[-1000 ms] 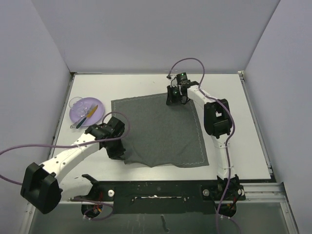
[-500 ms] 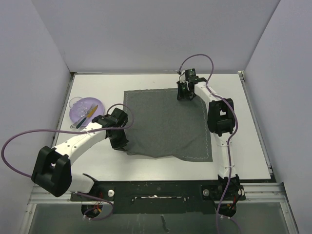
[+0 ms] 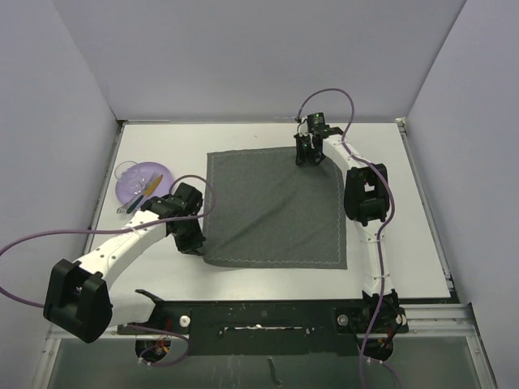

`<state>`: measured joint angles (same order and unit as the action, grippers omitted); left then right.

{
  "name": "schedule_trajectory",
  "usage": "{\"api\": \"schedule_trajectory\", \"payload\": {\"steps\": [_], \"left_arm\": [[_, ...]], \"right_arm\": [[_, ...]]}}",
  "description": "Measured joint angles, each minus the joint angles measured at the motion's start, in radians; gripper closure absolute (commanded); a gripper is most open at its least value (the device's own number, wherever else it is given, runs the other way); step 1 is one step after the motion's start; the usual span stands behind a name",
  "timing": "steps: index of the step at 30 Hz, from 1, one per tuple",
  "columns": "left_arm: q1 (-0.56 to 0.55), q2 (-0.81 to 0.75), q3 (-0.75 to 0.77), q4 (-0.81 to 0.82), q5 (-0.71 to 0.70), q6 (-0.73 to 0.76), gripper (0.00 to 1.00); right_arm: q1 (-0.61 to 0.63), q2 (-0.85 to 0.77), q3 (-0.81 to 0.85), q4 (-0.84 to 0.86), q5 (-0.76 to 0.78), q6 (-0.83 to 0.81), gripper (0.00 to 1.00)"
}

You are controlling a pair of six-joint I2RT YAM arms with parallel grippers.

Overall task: Set the dinner table for one person
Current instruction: Flatten out the napkin at the center of the board.

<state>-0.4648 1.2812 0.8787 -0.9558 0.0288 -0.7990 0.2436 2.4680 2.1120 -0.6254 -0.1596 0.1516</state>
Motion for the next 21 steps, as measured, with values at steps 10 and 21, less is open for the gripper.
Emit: {"api": "schedule_trajectory", "payload": {"steps": [10, 21], "left_arm": [[-0.019, -0.041, -0.037, -0.039, 0.035, -0.002, 0.02], [-0.026, -0.039, -0.017, -0.04, 0.002, -0.003, 0.02]], "right_arm": [[0.013, 0.0, 0.0, -0.002, 0.03, -0.018, 1.0], [0.033, -0.019, -0.029, 0.014, 0.037, -0.048, 1.0]]}}
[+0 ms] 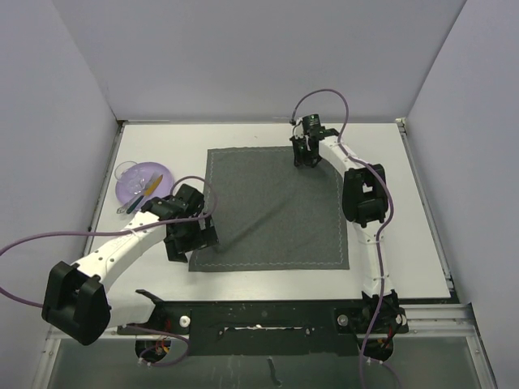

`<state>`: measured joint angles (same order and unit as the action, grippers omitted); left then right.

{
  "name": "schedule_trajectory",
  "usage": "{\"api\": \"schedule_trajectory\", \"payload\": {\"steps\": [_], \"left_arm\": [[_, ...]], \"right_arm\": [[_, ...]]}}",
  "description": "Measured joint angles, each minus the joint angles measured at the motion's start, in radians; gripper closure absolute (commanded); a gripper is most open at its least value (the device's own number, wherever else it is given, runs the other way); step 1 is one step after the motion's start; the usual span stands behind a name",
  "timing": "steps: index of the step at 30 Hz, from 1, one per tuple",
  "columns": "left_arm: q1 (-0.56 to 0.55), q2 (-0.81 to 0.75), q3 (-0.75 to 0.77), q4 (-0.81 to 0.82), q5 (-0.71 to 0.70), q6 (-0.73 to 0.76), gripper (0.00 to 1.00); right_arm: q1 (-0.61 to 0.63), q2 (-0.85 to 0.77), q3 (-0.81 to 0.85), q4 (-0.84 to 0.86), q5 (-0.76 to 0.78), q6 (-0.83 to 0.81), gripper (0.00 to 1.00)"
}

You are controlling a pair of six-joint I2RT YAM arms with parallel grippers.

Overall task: Set the dinner table for one person
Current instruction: Flatten out the napkin at the center of the board.

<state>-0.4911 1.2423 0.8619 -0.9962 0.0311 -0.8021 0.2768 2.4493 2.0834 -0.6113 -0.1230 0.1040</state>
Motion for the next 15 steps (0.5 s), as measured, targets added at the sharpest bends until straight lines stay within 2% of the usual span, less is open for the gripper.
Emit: {"api": "schedule_trajectory", "payload": {"steps": [3, 6, 8, 10, 13, 15], "left_arm": [[0.0, 0.023, 0.055, 0.011, -0.025, 0.004, 0.02], [0.0, 0.088, 0.139, 0.045, -0.053, 0.023, 0.02], [-0.001, 0.143, 0.19, 0.073, -0.07, 0.037, 0.02], [-0.001, 0.197, 0.234, 0.097, -0.085, 0.051, 0.02], [0.002, 0.287, 0.298, 0.131, -0.096, 0.067, 0.03], [0.004, 0.323, 0.318, 0.149, -0.098, 0.076, 0.03]], "right_arm": [[0.019, -0.008, -0.003, -0.022, -0.014, -0.023, 0.98], [0.049, -0.026, -0.012, -0.06, -0.091, -0.043, 0.75], [0.071, -0.053, -0.021, -0.082, -0.153, -0.045, 0.67], [0.095, -0.093, -0.026, -0.105, -0.187, -0.051, 0.54], [0.137, -0.195, -0.026, -0.148, -0.188, -0.072, 0.54], [0.162, -0.276, -0.012, -0.185, -0.161, -0.075, 0.62]]}}
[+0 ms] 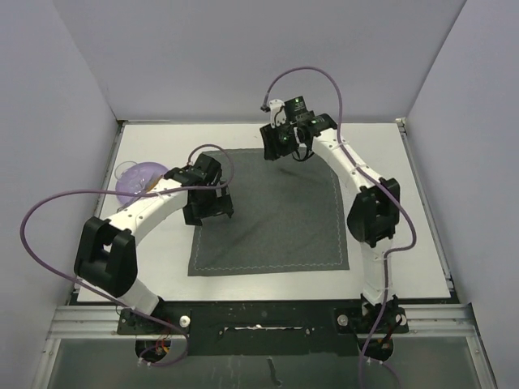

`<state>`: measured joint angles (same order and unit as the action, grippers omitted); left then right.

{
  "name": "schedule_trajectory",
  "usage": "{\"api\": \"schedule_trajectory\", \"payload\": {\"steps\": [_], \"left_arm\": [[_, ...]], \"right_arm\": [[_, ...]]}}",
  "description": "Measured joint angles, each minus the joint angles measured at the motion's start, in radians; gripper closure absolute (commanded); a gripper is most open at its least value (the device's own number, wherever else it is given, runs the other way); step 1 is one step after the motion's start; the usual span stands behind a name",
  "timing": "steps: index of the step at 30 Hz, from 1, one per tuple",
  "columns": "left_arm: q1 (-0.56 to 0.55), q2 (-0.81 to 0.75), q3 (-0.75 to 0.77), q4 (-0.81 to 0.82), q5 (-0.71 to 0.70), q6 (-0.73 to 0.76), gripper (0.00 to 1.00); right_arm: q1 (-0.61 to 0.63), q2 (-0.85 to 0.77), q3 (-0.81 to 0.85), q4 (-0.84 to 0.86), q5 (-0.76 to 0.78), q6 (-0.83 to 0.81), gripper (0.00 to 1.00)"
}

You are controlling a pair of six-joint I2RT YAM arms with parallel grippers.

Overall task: Set the dinner table for one person
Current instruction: Flatten out the napkin at the center of the board.

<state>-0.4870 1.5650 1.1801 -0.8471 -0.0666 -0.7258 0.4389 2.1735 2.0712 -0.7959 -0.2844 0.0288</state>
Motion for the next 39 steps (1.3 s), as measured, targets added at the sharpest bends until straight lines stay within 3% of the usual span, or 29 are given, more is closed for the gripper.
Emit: {"api": "schedule_trajectory", "payload": {"steps": [3, 6, 9, 14, 18, 22, 29, 39], "left_arm": [[0.018, 0.029, 0.009, 0.019, 0.001, 0.008, 0.03], [0.053, 0.04, 0.009, 0.044, 0.011, 0.015, 0.03], [0.093, 0.054, 0.01, 0.074, 0.021, 0.032, 0.04], [0.129, 0.125, 0.014, 0.104, 0.029, 0.052, 0.04], [0.13, 0.18, 0.014, 0.126, 0.051, 0.058, 0.04], [0.129, 0.202, 0.014, 0.156, 0.077, 0.058, 0.04], [0.13, 0.262, 0.077, 0.168, 0.087, 0.067, 0.04], [0.137, 0.393, 0.226, 0.158, 0.069, 0.112, 0.05]], "right_arm": [[0.034, -0.134, -0.009, -0.034, 0.059, 0.009, 0.85], [0.054, -0.323, -0.182, -0.02, 0.145, 0.051, 0.98], [0.067, -0.517, -0.438, -0.027, 0.205, 0.114, 1.0], [0.094, -0.71, -0.819, -0.052, 0.273, 0.231, 1.0], [0.108, -0.822, -1.004, -0.092, 0.293, 0.314, 1.0], [0.117, -0.932, -1.06, -0.119, 0.324, 0.37, 1.0], [0.124, -0.977, -1.13, -0.128, 0.359, 0.415, 1.0], [0.132, -0.75, -1.144, -0.126, 0.386, 0.447, 1.0]]}}
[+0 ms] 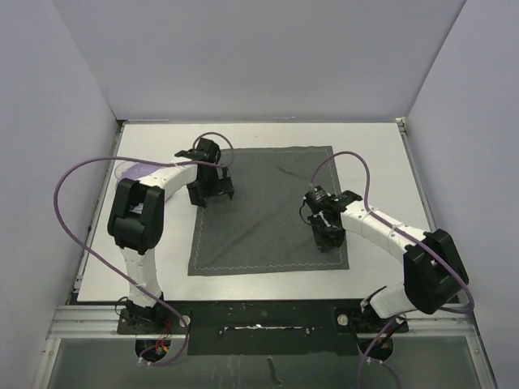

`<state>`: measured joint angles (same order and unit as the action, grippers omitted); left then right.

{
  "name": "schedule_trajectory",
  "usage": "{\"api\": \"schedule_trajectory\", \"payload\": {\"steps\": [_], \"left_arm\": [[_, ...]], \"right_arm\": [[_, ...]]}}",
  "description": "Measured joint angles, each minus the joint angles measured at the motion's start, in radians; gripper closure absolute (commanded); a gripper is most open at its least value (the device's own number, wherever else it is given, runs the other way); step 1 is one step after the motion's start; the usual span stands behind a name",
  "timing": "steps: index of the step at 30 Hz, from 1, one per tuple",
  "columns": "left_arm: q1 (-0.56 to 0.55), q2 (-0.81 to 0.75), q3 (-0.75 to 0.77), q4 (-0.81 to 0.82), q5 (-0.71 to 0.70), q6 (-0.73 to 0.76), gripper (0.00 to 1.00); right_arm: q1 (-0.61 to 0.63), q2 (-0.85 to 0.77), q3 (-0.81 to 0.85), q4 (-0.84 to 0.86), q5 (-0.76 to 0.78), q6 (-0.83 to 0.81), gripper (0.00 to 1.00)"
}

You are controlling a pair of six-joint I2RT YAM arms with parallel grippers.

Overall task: Set the dinner table for one person
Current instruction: Flatten out the napkin at the center of the board.

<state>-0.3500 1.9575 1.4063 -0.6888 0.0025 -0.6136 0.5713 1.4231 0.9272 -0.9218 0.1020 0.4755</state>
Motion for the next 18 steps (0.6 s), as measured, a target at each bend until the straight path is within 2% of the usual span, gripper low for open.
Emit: {"api": "schedule_trajectory", "payload": {"steps": [10, 12, 14, 15, 16, 17, 18], "left_arm": [[0.041, 0.157, 0.274, -0.073, -0.052, 0.068, 0.05], [0.047, 0.186, 0.317, -0.079, -0.056, 0.074, 0.1], [0.052, 0.218, 0.354, -0.083, -0.058, 0.078, 0.29], [0.053, 0.235, 0.368, -0.085, -0.058, 0.082, 0.45], [0.055, 0.249, 0.376, -0.085, -0.058, 0.081, 0.78], [0.055, 0.261, 0.379, -0.084, -0.058, 0.079, 1.0], [0.055, 0.277, 0.38, -0.087, -0.057, 0.091, 1.0]], "right_arm": [[0.0, 0.071, 0.001, 0.024, 0.015, 0.005, 1.0], [0.001, 0.072, 0.003, 0.024, 0.021, 0.006, 1.0], [0.003, 0.072, 0.008, 0.022, 0.029, 0.006, 1.0], [0.005, 0.072, 0.014, 0.021, 0.036, 0.007, 1.0], [0.006, 0.072, 0.02, 0.02, 0.04, 0.008, 1.0], [0.007, 0.071, 0.024, 0.019, 0.044, 0.008, 1.0], [0.008, 0.07, 0.03, 0.019, 0.047, 0.008, 1.0]]}}
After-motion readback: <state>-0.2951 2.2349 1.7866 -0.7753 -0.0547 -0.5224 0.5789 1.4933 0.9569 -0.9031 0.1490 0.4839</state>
